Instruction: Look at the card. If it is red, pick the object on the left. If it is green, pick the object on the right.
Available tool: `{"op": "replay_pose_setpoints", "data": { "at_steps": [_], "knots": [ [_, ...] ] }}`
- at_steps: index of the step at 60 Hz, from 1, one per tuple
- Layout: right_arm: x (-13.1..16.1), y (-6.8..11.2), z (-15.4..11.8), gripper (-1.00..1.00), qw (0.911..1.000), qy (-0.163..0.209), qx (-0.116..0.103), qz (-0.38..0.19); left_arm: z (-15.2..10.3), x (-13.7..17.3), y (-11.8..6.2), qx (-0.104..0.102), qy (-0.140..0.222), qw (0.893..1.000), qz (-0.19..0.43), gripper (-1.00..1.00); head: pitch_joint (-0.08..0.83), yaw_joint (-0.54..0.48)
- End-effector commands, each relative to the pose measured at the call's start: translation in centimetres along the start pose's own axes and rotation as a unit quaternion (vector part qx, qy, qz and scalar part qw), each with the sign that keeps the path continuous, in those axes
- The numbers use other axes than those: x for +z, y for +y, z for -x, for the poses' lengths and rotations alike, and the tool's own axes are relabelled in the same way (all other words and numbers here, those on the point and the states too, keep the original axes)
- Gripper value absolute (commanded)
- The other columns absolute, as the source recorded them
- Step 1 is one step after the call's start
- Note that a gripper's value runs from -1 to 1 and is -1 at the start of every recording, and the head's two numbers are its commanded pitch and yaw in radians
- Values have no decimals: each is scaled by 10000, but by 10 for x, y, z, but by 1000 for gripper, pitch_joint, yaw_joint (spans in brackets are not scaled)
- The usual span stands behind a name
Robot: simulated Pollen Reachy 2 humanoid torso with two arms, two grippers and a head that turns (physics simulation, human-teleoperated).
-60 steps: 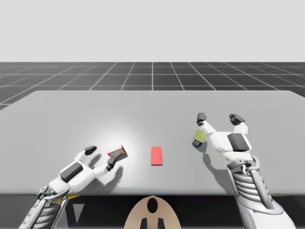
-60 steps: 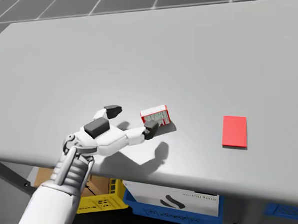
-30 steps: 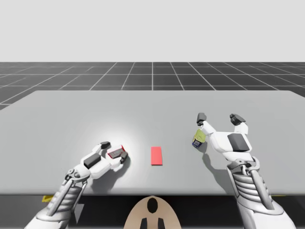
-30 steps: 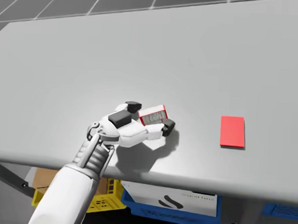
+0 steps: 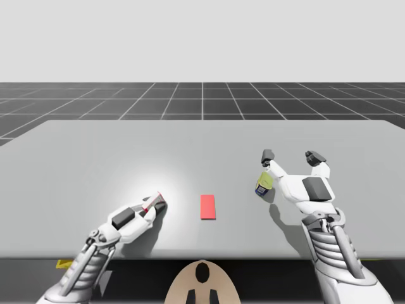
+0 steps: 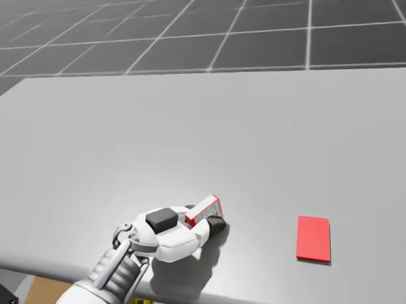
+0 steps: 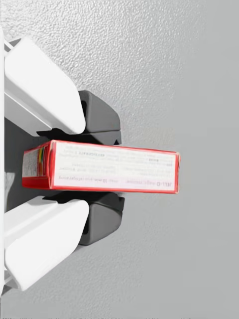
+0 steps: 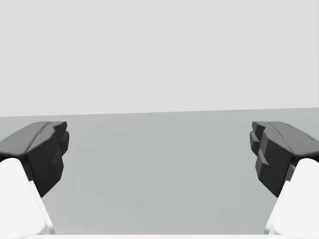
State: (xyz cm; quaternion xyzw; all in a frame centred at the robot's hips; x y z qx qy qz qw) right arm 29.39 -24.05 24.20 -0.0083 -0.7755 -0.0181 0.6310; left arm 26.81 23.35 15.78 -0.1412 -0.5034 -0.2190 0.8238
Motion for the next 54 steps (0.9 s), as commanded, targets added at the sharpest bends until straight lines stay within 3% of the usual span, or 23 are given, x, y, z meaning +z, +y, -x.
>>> {"op": "replay_pose_setpoints", "data": {
  "at_steps": [1, 18, 27, 32, 40, 45, 54],
  "knots": [
    [1, 3, 2, -1000, 10000, 27, -70, 12, -2, 3, -1, -52, -67, 10000, -26, 1000, 465, 307],
    [2, 2, -1, -1000, 10000, -13, -81, 25, -5, 5, -3, -139, -40, 9999, -32, 1000, 377, 314],
    [2, 0, -2, -1000, 9999, -25, -121, 19, -27, 19, -3, -258, -244, 9993, -102, 1000, 359, 312],
    [3, 0, -2, -1000, 10000, -64, -65, 28, -49, 32, -4, -338, -522, 9978, -231, 1000, 351, 313],
    [2, -3, -3, -1000, 9999, -28, -48, 94, -91, 56, -6, -737, -1110, 9887, -690, 1000, 346, 316],
    [2, -4, -3, -1000, 10000, -14, -25, 91, -127, 77, -11, -947, -1660, 9776, -888, 1000, 342, 317],
    [2, -7, 1, -1000, 9999, 131, -8, 30, -175, 109, -20, -1055, -2390, 9588, -1120, 1000, 341, 316]
  ]
}}
